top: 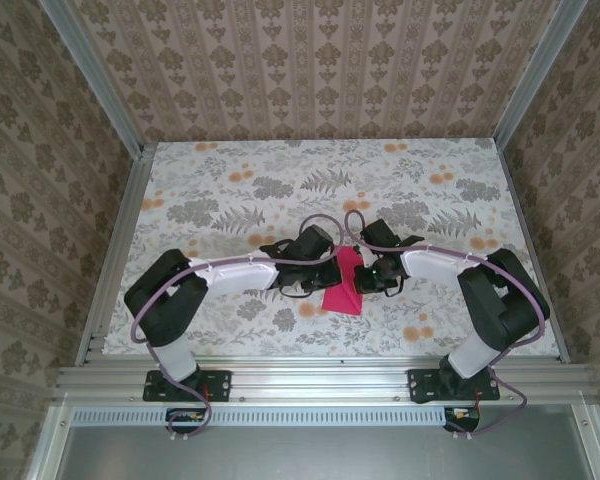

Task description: Fold a paper plane with a square sheet of paper (pick it up from the middle)

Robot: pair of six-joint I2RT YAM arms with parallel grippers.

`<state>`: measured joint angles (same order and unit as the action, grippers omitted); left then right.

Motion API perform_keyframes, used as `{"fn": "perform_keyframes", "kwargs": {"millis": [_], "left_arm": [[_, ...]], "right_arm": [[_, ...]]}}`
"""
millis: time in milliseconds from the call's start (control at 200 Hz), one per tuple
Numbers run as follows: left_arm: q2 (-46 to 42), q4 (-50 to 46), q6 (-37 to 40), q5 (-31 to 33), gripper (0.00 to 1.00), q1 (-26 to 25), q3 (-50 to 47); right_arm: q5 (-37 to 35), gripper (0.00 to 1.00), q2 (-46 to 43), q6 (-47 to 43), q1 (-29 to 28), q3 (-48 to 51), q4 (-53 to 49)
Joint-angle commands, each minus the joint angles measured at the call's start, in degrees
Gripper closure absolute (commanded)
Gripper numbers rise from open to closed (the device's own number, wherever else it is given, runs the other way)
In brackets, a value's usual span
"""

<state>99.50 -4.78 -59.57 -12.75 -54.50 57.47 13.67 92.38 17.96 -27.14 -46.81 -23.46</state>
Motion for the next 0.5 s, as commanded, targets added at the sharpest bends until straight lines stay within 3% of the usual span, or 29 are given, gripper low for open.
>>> {"fn": "perform_keyframes", "kwargs": {"millis": [0,495], "left_arm": [[2.0,7.6,-3.4,-3.2,0.91,0.7,-0.6],[6.6,9.4,-5.0,-2.8,0.89,0.7,-1.3]], "right_arm": [[-1.1,0.91,1.7,0.3,0.3,-0.5,-1.8],[-1.0,0.92,1.7,0.4,0.3,-0.4,-1.7]]}}
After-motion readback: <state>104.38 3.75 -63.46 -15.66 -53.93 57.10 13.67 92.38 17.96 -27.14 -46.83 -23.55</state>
